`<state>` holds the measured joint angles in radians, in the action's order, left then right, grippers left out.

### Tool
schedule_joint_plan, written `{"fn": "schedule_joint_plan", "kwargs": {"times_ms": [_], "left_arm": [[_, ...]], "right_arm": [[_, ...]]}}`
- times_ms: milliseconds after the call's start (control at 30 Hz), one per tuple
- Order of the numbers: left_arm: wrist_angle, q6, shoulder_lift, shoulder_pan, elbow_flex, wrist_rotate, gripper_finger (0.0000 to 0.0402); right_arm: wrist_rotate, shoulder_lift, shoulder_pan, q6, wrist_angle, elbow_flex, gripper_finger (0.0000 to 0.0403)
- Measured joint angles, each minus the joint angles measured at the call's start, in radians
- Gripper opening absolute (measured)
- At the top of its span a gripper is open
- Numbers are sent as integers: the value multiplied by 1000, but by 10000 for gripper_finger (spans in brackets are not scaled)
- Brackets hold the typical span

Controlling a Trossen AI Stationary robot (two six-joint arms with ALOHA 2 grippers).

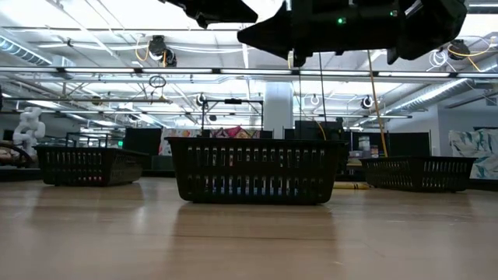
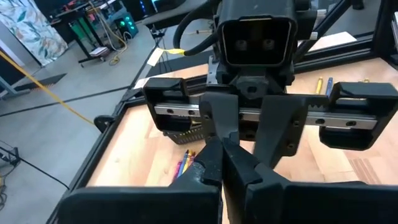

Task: Sort crayons
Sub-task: Put the yellow crayon into the right black basket

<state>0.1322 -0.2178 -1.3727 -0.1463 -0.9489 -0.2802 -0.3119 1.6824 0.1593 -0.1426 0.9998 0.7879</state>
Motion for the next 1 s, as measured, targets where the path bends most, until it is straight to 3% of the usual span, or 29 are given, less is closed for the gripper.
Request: {"fn": "schedule_joint_plan", "kwargs": {"times_ms": [133,267,433,533,667,767,1000], "left_arm": [[-30,2,0,0,0,0,1],[-109,2,20,-14,0,-20,1],[-253,29,57,-65,-18,-106,2],[-343,72,86,-98,-19,-126,2],[-459,163,99,-139,-19,-129,2],[-509,223,99,-164,-19,-129,2],[-519,263,87,-184,-13,-143,2]], "right_arm": [[-65,-6,2,13,-70,0,6],[-131,-70,-1,82,-298,0,2],[-127,-178,-44,258,-682,0,4],[5,-213,-120,271,-832,1,4],[232,-206,-222,137,-944,1,10],[343,-175,-274,-27,-1014,10,36],[393,-27,-330,-363,-1113,116,121]]}}
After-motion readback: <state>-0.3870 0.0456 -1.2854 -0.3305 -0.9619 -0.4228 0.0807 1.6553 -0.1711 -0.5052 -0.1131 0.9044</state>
